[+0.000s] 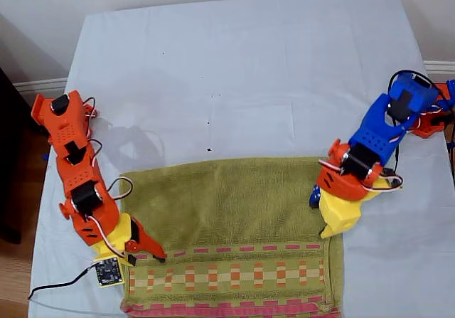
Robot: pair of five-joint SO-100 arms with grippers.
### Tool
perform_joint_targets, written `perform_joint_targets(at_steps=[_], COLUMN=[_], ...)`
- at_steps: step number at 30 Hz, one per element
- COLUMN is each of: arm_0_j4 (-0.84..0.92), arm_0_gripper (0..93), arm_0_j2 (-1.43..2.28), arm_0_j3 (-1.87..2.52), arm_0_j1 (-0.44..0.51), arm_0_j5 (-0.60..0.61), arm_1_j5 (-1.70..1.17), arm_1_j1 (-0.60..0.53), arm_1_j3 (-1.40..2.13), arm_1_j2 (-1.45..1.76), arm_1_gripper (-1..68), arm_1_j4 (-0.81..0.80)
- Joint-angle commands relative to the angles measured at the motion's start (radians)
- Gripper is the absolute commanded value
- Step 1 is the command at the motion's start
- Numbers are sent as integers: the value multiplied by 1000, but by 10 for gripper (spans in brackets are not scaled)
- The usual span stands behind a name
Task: Fold the towel.
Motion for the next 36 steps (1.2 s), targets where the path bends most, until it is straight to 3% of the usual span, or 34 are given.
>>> perform_joint_targets(at_steps=[1,5,8,11,13,15,18,22,25,36], arm_0_j4=[84,109,110,110,110,110,110,109,107,34], arm_0_gripper=[107,47,68,249,284,397,481,508,524,524], arm_0_j2=[190,190,186,230,287,359,545,828,913,976], arm_0_j3=[-72,-71,-52,58,150,250,568,1071,1247,1473], arm_0_j1=[-63,-117,-138,-183,-187,-186,-232,-272,-275,-296], arm_0_j5=[-71,-160,-189,-225,-238,-261,-414,-744,-896,-1108], arm_1_j5=[-32,-67,-54,-25,3,20,44,75,92,147], arm_1_j1=[57,130,156,153,141,135,133,138,138,147], arm_1_j3=[333,578,701,744,759,769,788,838,867,839], arm_1_j2=[506,669,733,744,741,736,729,753,769,698], arm_1_gripper=[348,368,380,413,423,419,430,432,433,424], arm_1_j4=[5,5,5,5,5,5,5,5,5,5])
